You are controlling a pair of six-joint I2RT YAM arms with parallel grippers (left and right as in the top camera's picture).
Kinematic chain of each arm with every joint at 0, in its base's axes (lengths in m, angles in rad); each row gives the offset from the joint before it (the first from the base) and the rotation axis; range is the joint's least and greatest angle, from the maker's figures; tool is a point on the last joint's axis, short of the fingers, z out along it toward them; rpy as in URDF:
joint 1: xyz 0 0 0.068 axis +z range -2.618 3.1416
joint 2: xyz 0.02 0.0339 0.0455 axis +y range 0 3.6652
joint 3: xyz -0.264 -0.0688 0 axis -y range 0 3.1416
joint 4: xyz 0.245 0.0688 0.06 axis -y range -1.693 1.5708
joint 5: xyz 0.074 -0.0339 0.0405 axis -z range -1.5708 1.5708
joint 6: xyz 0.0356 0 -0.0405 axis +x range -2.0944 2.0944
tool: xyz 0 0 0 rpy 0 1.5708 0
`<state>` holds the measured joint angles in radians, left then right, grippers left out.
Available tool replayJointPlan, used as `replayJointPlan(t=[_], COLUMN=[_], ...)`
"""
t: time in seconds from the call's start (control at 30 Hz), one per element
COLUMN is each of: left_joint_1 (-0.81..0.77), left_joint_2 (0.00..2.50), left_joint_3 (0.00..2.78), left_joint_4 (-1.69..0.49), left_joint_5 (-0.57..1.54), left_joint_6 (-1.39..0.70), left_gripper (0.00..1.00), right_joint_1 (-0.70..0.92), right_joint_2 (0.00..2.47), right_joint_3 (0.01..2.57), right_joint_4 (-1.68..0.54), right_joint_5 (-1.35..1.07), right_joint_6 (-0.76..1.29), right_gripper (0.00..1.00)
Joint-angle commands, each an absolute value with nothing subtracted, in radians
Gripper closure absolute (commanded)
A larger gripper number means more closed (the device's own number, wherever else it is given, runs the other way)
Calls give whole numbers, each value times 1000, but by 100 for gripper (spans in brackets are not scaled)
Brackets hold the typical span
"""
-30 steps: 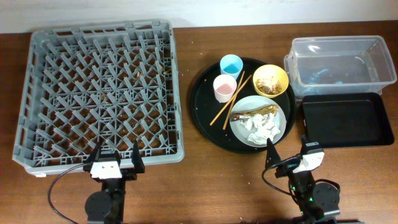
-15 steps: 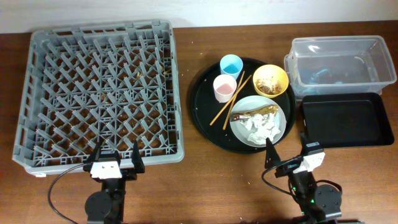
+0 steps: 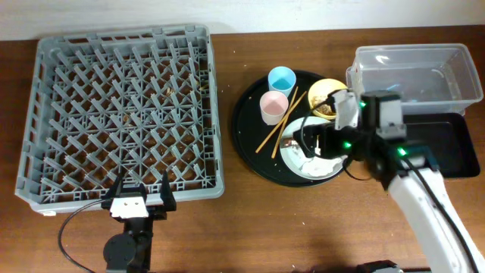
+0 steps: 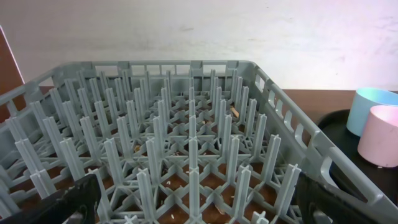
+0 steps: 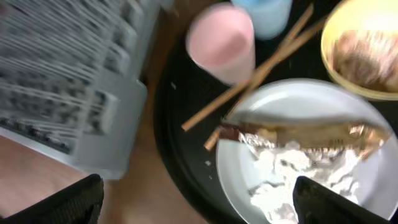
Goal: Sort waste into correct bins and load items into the dishwasher rack
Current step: 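Grasp the tissue and Nescafe wrapper on the white plate with the right gripper, then carry the tissue and wrapper to the clear plastic bin and release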
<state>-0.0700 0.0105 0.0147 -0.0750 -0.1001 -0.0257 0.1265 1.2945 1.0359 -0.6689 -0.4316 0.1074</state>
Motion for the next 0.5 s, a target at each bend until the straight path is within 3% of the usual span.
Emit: replayJointPlan(t=[0.0,0.17,0.27,0.3,0.33,0.37,0.47], left_joint_1=[-71,-71,-71,-71,-71,-71,-71], left_joint_2=[7,7,7,7,7,7,7], left_joint_3=[9,9,9,9,9,9,9], left_joint_4=[-75,-75,-75,-75,-75,-75,-75], left_joint_5=[-90,-90,-90,-90,-90,-90,-90], left_joint_6=[-14,-14,-14,-14,-14,-14,-14], left_gripper=[1,1,1,1,1,1,1], right_joint_1=[132,132,138,144,154,158,157], right_joint_2=[1457,1716,1820,1827,1828,1828,1777], right_joint_3=[1049,1049,1048,1048,1048,1048,1119], right_joint_4=[-725,-696,-665,-665,-662,-661,-760], right_joint_5=[-154,-73,-67,-66,-66,-67,-70], right_joint_6=[246,253,253,253,252,252,253], right_gripper=[3,5,20,34,77,96,96])
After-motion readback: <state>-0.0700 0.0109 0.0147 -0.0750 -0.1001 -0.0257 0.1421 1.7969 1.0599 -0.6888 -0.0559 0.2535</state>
